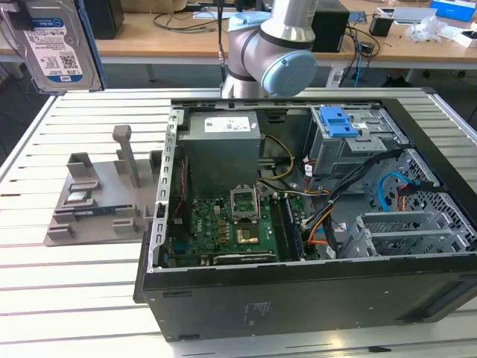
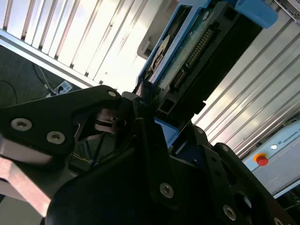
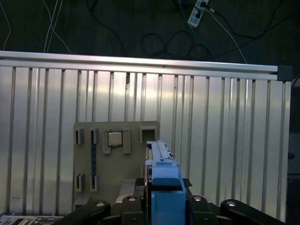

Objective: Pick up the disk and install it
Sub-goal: 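Pick up the disk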

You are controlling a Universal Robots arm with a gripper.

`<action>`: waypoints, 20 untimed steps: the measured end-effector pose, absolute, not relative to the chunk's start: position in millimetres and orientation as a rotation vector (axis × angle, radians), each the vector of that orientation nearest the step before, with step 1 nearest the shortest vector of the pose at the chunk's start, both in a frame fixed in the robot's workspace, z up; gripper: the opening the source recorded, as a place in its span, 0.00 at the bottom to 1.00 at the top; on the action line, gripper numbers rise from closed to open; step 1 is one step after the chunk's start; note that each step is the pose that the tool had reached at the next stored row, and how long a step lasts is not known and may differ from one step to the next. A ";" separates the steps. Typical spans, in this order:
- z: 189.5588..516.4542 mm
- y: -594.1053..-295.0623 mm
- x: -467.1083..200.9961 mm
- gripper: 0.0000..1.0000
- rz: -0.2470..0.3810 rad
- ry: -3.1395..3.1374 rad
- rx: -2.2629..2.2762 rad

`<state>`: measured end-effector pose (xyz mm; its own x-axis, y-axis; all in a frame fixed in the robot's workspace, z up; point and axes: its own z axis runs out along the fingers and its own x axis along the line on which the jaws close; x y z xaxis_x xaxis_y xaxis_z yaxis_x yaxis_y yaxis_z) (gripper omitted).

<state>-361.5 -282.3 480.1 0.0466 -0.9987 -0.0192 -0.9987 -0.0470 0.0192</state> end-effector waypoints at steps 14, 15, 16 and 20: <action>523.2 -282.3 -361.5 0.36 -0.047 -2.170 2.274; 526.8 -282.2 -361.5 0.36 -0.048 -2.170 2.274; 529.9 -282.2 -361.5 0.36 -0.049 -2.171 2.275; 530.1 -282.2 -361.5 0.36 -0.051 -2.172 2.276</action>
<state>-361.5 -282.2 530.1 0.0466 -0.9986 -0.0268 -0.9987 -0.0471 0.0190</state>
